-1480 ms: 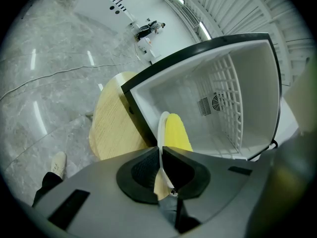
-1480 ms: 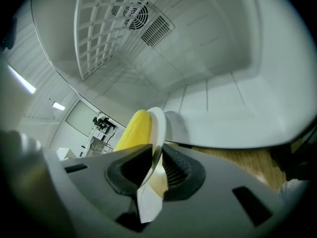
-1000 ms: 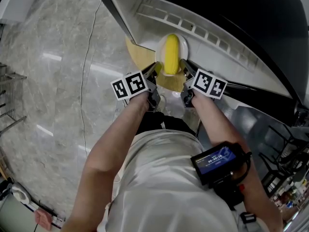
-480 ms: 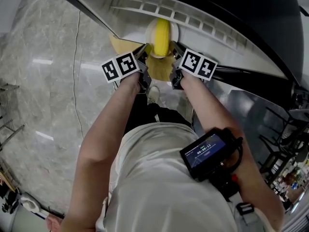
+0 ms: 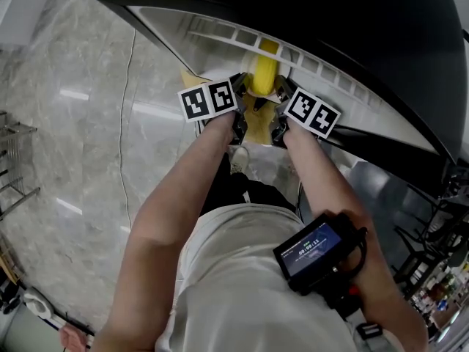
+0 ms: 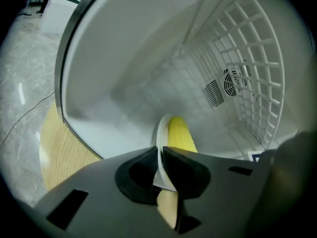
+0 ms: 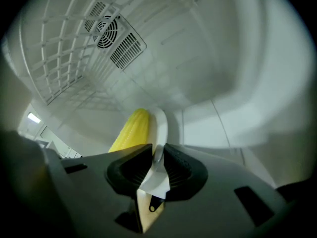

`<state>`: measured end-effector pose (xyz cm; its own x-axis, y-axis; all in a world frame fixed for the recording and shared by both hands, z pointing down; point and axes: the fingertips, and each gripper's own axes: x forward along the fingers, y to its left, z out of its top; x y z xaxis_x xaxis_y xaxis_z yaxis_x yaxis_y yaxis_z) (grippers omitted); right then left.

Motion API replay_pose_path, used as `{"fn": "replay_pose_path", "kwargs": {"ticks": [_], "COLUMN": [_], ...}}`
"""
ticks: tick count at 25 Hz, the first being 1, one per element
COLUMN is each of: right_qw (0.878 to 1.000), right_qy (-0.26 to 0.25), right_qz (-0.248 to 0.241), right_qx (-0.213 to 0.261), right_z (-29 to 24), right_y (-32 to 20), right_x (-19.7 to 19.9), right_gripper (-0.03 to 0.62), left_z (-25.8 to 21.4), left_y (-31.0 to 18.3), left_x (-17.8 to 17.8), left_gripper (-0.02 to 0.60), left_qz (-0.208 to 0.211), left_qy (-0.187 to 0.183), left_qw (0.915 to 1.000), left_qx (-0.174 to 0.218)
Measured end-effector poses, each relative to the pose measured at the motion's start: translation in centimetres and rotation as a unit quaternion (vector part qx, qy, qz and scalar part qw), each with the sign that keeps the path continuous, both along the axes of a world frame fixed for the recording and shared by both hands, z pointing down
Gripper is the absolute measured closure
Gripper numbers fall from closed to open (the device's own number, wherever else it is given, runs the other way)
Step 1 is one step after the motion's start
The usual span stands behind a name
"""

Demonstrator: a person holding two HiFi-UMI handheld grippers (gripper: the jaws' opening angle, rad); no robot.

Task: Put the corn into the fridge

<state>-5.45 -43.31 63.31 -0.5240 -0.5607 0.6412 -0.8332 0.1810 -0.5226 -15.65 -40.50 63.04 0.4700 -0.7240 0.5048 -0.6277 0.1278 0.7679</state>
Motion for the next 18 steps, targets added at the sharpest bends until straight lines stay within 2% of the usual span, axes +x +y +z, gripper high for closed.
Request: {"fn": "replay_pose_path", "kwargs": {"ticks": [10, 18], "right_qw": [0.999, 0.997], "right_qy": [0.05, 0.079], "right_qz": [0.009, 0.007], "right_qx": [0.018, 0.025], "right_z": [0.4, 0.3], "right_y": [-1.9, -2.9], "right_x": [1.2, 1.0], "right_gripper": [0.534, 0.525], "left_z": [0.5, 0.4], "left_y": [-2.4, -3.6], "left_x": [1.3, 1.4], "left_gripper": [0.554, 0.545], "left_qz": [0.018, 0.054], "left_qy": [-0.056, -0.116], "left_qw": [0.9982, 0.9917], "left_qx": [0.011, 0.012]}}
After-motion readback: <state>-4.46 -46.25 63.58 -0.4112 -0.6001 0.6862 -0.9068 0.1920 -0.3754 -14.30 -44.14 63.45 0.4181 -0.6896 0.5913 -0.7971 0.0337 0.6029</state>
